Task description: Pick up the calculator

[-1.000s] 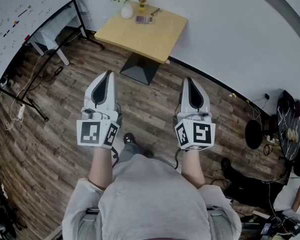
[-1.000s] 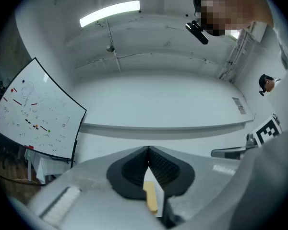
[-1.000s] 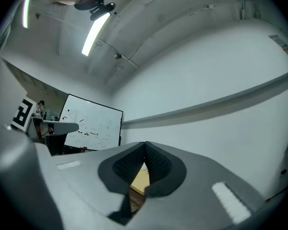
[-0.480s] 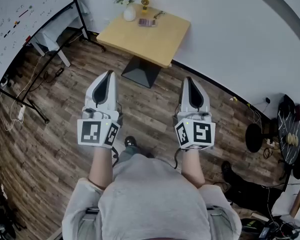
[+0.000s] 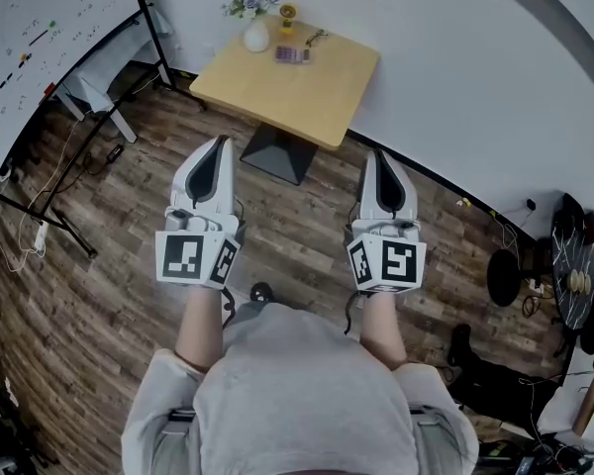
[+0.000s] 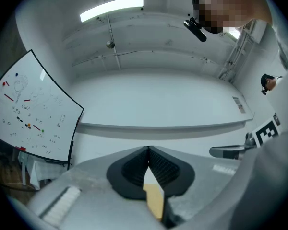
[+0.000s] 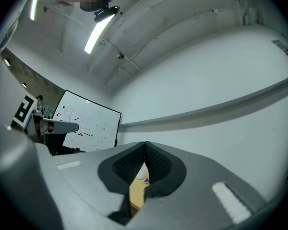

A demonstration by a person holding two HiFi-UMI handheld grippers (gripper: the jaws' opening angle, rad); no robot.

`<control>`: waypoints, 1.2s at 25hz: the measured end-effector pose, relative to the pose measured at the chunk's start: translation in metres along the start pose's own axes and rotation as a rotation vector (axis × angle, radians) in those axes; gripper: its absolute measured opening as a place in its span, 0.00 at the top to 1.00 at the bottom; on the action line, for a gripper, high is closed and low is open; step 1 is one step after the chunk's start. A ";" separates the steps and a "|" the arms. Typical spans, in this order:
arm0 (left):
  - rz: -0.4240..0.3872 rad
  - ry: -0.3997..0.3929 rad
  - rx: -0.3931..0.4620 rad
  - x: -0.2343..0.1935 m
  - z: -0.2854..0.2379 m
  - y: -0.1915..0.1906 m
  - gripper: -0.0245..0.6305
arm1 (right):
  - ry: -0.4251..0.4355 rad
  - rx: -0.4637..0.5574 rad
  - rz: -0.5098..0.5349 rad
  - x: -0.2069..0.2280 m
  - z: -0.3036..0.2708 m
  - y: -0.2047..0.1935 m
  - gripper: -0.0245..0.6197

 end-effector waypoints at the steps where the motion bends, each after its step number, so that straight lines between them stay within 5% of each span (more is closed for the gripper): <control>1: -0.003 -0.004 -0.001 -0.005 -0.004 0.000 0.95 | -0.002 -0.005 -0.001 -0.001 -0.006 0.000 0.96; 17: -0.003 -0.110 -0.036 -0.059 -0.065 -0.013 0.95 | -0.039 -0.028 -0.032 -0.023 -0.074 -0.006 0.96; 30: 0.004 -0.123 -0.056 -0.080 -0.079 -0.023 0.95 | -0.066 -0.058 -0.040 -0.028 -0.092 -0.015 0.96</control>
Point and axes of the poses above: the fingertips, and each gripper's own axes: z backward along the fingers, x to its right, y out of its top, the point moved 3 cm from there along z, backward along the fingers, and after that the axes turned 15 degrees about -x, right-handed, at the moved point
